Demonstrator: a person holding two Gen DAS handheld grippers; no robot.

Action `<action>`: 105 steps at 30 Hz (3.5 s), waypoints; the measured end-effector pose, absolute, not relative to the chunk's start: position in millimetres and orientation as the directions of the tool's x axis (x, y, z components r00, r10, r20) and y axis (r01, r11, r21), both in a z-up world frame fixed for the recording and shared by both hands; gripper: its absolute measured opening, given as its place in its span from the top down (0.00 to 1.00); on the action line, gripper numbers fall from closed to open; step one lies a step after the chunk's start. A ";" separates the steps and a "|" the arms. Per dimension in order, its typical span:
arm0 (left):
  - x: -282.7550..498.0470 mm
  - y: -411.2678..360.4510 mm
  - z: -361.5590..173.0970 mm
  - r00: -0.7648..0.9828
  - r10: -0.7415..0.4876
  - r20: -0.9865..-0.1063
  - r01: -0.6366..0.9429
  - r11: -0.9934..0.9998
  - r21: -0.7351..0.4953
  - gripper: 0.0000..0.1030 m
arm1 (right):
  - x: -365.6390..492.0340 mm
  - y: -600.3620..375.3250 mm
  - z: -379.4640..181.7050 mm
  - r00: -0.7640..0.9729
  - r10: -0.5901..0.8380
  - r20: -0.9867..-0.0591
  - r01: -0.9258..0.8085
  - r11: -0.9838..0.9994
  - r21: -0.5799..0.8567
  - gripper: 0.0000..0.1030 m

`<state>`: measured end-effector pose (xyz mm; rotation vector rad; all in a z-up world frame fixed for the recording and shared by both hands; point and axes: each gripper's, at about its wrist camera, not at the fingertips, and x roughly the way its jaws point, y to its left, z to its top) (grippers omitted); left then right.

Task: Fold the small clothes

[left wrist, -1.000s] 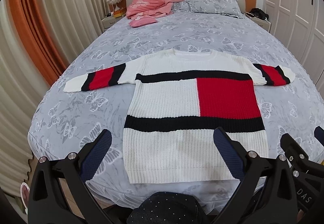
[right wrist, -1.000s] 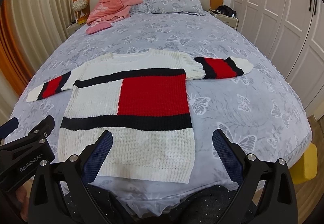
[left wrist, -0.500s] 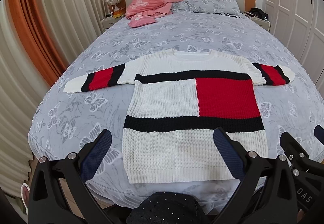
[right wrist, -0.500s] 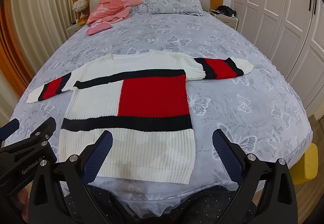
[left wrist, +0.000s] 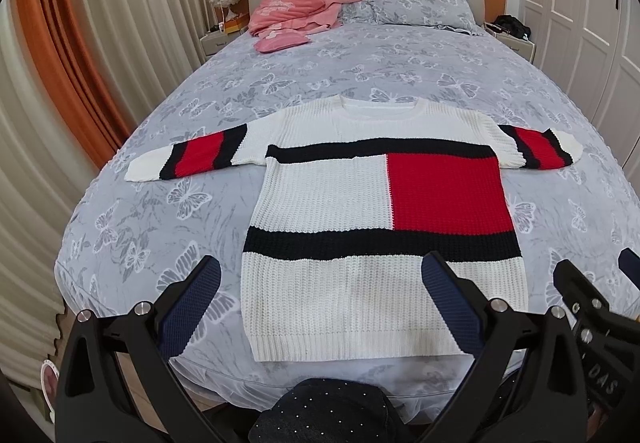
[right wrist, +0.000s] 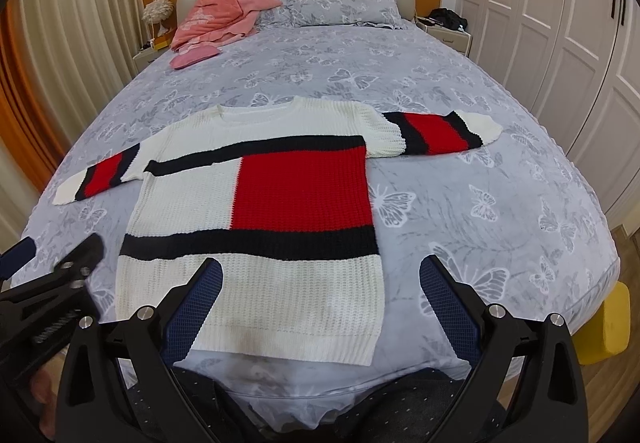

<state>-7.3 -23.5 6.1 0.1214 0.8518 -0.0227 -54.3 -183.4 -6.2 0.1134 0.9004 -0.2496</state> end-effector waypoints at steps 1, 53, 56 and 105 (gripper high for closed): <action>-5.2 -21.7 6.5 0.655 0.021 -0.755 0.067 0.994 0.086 0.05 | -53.0 -189.4 -7.4 0.594 -0.163 -0.788 0.260 0.966 -0.003 0.05; 143.7 16.6 -61.4 0.606 -0.144 -0.783 -0.072 0.970 -0.234 0.05 | 236.7 -191.0 -85.5 0.553 0.310 -0.774 -0.306 0.939 0.158 0.57; 171.6 20.2 -67.2 0.598 -0.182 -0.781 -0.085 0.954 -0.287 0.05 | 203.0 -225.0 -86.2 0.615 0.232 -0.754 -0.202 0.970 0.133 0.32; 397.1 -6.1 -161.0 0.493 -0.345 -0.799 -0.140 0.875 -0.464 0.93 | 238.3 -360.9 -187.7 0.527 0.044 -0.849 0.161 0.975 0.151 0.58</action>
